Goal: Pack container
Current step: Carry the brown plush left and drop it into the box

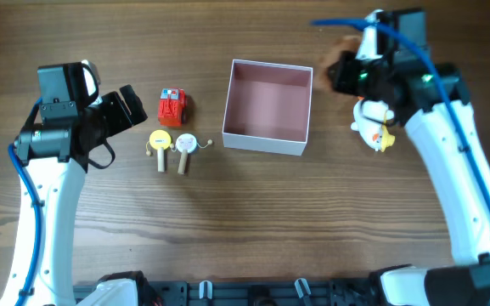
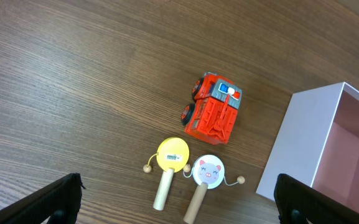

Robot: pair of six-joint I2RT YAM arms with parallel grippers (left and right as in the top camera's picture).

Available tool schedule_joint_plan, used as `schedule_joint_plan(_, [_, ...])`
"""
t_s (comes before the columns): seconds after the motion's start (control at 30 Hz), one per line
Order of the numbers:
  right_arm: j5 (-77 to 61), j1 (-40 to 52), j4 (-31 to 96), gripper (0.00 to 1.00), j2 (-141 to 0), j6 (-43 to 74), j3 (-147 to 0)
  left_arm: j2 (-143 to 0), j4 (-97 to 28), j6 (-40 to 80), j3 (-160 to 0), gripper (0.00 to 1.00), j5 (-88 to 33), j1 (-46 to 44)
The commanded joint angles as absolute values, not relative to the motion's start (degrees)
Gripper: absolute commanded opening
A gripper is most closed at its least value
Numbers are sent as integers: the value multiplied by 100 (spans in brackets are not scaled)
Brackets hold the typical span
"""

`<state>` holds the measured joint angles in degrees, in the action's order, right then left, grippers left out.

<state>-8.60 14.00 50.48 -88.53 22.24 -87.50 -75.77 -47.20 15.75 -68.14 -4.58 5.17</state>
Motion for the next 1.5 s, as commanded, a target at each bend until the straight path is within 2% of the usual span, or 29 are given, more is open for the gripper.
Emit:
schedule_joint_plan(0.0, [-932, 2091, 4775, 12, -9120, 2775, -8691, -7585, -4724, 1527, -6943, 100, -443, 543])
schedule_joint_plan(0.17, [10, 2720, 4101, 14, -10005, 3385, -8565, -7585, -4724, 1527, -6943, 100, -445, 543])
schedule_joint_plan(0.3, [-191, 2816, 3640, 15, -10768, 3489, -8565, -7585, -4724, 1527, -6943, 100, -443, 543])
schedule_joint_plan(0.4, [-283, 2823, 3323, 20, -11354, 3500, -8565, -7585, -4724, 1527, -6943, 100, -445, 543])
schedule_joint_plan(0.47, [-357, 2823, 3089, 28, -11671, 3487, -8565, -7585, -4724, 1527, -6943, 100, -445, 543])
schedule_joint_plan(0.6, [-832, 2823, 2311, 59, -11996, 2696, -8565, -7585, -4724, 1527, -6943, 100, -443, 543])
schedule_joint_plan(0.7, [-1278, 2823, 1870, 66, -11985, 2300, -8573, -7585, -4722, 1527, -6943, 100, -445, 543])
schedule_joint_plan(0.9, [-1341, 2821, 1739, 78, -11858, 2255, -8646, -7585, -4724, 1527, -6943, 100, -445, 543])
schedule_joint_plan(1.1, [-1299, 2790, 1881, 85, -11511, 2134, -8646, -7585, -4724, 1527, -6943, 100, -445, 543])
schedule_joint_plan(1.37, [-718, 2650, 2724, 87, -10409, 1772, -8646, -7585, -4724, 1527, -6943, 100, -445, 543])
schedule_joint_plan(1.47, [93, 2447, 3481, 96, -9754, 1678, -8646, -7585, -4724, 1527, -6943, 100, -443, 543])
